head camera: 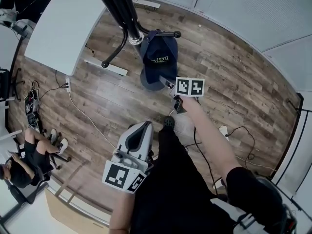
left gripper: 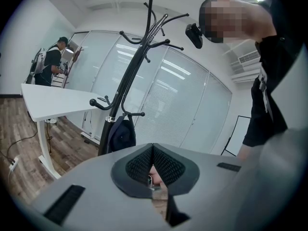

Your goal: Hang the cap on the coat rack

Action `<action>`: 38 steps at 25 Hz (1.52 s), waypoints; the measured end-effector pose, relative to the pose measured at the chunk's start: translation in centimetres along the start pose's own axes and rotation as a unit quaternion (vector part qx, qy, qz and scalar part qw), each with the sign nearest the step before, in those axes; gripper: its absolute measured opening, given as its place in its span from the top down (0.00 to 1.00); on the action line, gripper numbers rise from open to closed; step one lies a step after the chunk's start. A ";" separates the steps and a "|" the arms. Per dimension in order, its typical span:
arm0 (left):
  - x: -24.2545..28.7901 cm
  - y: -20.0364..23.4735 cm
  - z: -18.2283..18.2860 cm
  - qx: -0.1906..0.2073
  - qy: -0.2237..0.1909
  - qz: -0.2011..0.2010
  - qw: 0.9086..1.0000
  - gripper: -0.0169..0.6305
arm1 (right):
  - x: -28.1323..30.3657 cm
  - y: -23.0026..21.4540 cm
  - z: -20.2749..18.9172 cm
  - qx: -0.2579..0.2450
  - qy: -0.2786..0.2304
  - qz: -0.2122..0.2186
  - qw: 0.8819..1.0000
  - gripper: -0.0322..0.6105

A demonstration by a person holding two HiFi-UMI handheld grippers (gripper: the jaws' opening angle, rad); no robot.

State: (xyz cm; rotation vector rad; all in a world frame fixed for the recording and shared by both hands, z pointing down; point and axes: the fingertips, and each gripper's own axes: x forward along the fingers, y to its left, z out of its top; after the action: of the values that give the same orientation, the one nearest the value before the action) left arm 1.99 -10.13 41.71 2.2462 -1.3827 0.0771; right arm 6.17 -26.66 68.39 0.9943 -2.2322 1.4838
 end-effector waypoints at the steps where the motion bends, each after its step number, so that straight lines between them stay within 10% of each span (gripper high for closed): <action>1: 0.0 0.0 0.0 -0.001 0.000 0.001 1.000 0.95 | 0.0 -0.2 0.1 0.000 -0.003 -0.002 1.000 0.54; 21: -1.1 -0.3 -1.0 -0.019 0.013 -0.004 1.000 0.95 | -2.7 -1.6 -0.9 0.006 -0.026 -0.030 0.999 0.49; 38: -6.5 2.8 0.3 -0.006 -0.021 -0.106 0.994 0.95 | -9.1 7.5 -5.4 -0.076 -0.087 -0.040 0.993 0.59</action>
State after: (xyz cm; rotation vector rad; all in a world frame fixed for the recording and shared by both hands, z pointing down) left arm -3.61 -5.91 40.62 2.3825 -1.1548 -0.0497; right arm 6.92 -16.58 60.32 1.1887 -2.3522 1.2153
